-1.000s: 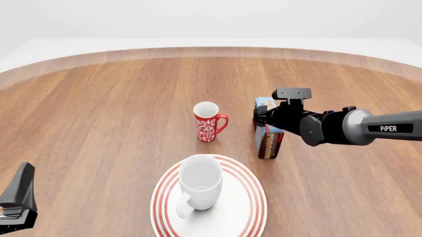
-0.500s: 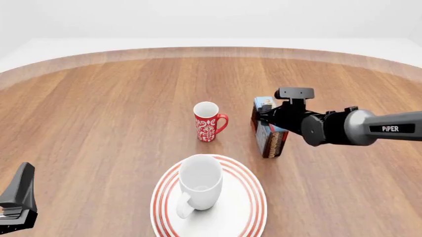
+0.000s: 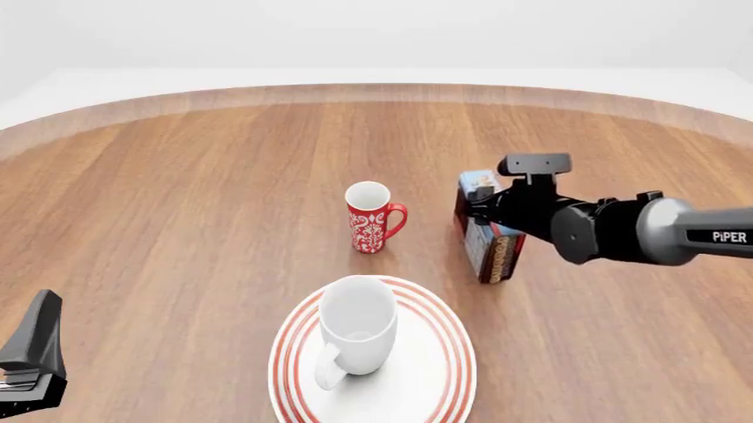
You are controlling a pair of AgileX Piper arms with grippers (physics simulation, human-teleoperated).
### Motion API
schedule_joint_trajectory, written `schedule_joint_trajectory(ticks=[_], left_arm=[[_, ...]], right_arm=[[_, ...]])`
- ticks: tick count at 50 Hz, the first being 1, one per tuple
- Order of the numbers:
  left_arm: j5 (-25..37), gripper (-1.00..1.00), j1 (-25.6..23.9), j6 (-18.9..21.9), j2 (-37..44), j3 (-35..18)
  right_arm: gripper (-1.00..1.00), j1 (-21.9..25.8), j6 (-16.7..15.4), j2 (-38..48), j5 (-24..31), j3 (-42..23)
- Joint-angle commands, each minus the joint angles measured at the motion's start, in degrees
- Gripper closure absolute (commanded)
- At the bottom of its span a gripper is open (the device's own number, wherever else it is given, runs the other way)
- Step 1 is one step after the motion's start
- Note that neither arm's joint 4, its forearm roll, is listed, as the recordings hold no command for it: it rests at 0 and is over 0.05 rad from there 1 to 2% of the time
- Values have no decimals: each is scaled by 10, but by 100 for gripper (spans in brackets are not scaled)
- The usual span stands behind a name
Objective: Pick up the white mug and put it on the plate, and put the chocolate pudding to the right of the plate.
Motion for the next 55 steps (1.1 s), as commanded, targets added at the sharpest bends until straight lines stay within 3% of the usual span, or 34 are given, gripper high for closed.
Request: schedule_joint_trajectory(ticks=[1,27,55], left_arm=[[0,-100,0,0,0,0],[-1,-100,2,-1,0,0],[0,-100,2,-1,0,0]], right_arm=[[100,1,20,-44,10,14],[100,7,54,-169,27,87],[100,-16,54,-277,16,186]])
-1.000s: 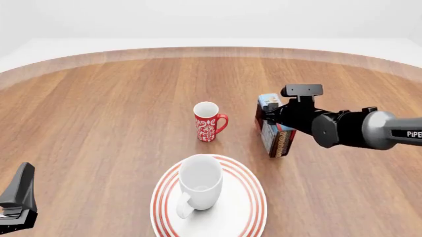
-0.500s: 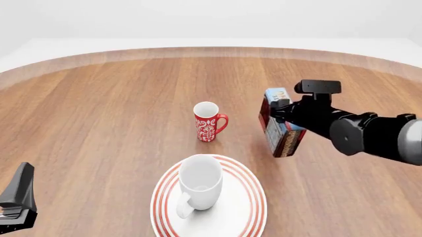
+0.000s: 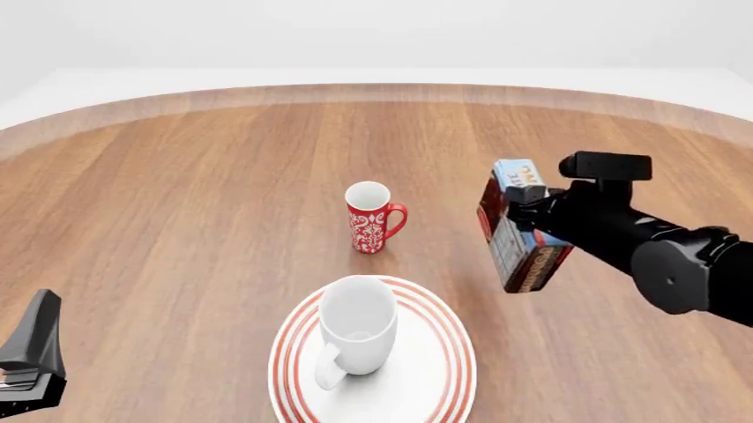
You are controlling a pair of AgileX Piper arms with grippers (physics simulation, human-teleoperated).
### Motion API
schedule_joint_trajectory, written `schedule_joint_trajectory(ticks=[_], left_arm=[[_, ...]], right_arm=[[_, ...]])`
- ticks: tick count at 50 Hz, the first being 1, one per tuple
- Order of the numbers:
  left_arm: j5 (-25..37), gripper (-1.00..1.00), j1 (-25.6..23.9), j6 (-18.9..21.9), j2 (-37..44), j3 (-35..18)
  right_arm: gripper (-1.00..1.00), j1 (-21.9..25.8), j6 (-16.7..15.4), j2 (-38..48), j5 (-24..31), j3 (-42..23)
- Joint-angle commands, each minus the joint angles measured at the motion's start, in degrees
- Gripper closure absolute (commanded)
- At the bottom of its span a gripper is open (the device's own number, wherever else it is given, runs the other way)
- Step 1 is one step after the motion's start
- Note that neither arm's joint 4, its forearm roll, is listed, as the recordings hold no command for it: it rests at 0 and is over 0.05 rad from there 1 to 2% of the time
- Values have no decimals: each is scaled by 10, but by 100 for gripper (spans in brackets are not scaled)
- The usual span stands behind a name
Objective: Pick up the white mug and put it on the plate, and put the chocolate pudding to the right of the plate.
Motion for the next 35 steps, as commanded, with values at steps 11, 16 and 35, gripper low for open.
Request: schedule_joint_trajectory(ticks=[11,16,35], left_arm=[[0,-100,1,0,0,0],[0,-100,1,0,0,0],[1,-100,1,2,0,-1]], right_arm=[[100,-20,12,-112,28,67],[100,-23,11,-120,26,81],[100,-53,9,-195,58,132]])
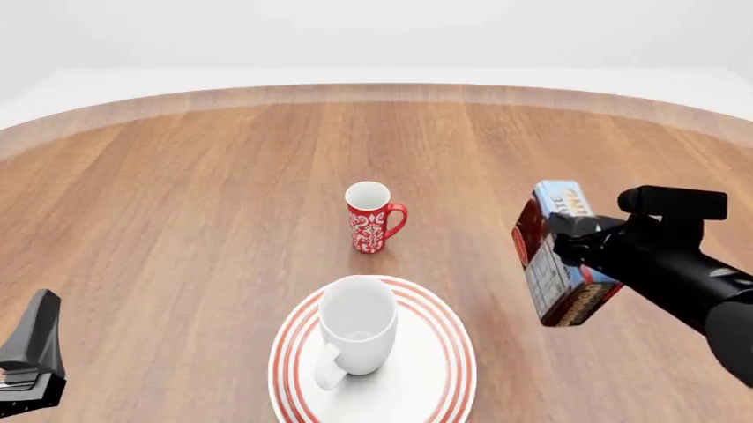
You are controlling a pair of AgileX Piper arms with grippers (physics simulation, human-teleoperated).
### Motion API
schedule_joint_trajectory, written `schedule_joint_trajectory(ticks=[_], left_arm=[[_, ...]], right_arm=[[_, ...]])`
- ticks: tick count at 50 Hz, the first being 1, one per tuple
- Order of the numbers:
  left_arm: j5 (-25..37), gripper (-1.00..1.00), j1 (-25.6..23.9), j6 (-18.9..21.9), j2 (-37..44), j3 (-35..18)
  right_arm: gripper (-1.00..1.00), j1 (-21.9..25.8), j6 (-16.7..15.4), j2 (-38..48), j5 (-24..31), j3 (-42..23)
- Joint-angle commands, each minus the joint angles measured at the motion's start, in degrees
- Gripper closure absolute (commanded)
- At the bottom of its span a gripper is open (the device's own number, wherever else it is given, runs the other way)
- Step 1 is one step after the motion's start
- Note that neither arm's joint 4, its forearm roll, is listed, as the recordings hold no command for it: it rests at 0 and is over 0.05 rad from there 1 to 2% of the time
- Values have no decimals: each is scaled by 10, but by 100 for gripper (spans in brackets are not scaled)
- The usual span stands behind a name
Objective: Pick up the white mug and put it on the plate, and put the chocolate pudding to the right of the plate.
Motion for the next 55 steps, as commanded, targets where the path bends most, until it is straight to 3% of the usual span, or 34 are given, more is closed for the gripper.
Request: schedule_joint_trajectory(ticks=[1,31,48,55], left_arm=[[1,-100,0,1,0,-1],[1,-100,0,3,0,0],[0,-100,0,4,0,0],[0,-100,0,3,0,1]], right_arm=[[100,-16,8,-39,16,26],[100,-34,-25,-135,86,87],[100,-44,-31,-163,96,137],[100,-51,-32,-154,75,164]])
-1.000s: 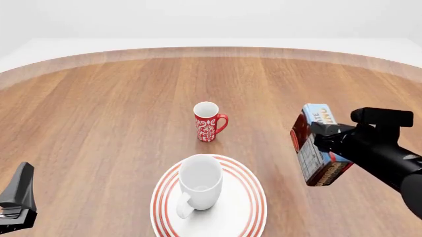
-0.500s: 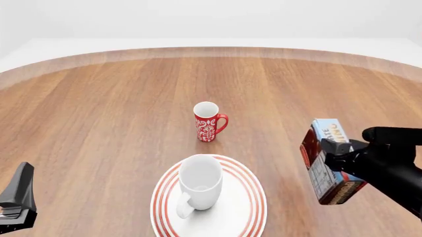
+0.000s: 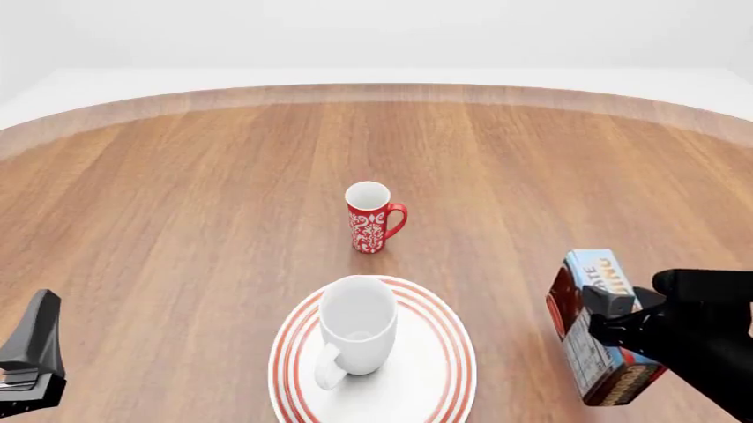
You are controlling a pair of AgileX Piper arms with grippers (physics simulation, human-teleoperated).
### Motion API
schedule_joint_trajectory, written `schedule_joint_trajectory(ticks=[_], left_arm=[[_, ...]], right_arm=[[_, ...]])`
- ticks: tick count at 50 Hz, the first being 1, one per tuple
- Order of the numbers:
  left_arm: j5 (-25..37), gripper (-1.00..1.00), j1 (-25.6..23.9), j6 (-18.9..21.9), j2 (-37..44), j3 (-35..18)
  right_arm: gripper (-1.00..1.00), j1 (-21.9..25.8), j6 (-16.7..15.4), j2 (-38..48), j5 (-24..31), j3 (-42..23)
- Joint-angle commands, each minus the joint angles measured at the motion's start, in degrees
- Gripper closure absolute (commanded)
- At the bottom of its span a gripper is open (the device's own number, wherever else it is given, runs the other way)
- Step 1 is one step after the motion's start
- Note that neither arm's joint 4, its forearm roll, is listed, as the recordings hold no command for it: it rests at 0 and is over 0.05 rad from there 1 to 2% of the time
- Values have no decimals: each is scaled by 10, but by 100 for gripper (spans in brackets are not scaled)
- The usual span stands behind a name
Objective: Pick up the white mug and put it on the plate, and put the chocolate pudding to the right of the plate.
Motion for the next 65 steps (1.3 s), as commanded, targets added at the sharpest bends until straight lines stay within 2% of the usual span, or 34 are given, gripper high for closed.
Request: schedule_joint_trajectory(ticks=[1,44,45,58,65], left_arm=[[0,-100,0,-1,0,0],[0,-100,0,1,0,-1],[0,-100,0,1,0,-1],[0,-100,-1,2,0,-1],[-1,-100,-1,2,0,-1]], right_arm=[[100,-11,9,-4,-11,35],[100,-34,-3,43,-73,82],[-100,-34,-3,43,-73,82],[-100,-32,-2,36,-62,78],[-100,-31,-1,7,-27,63]])
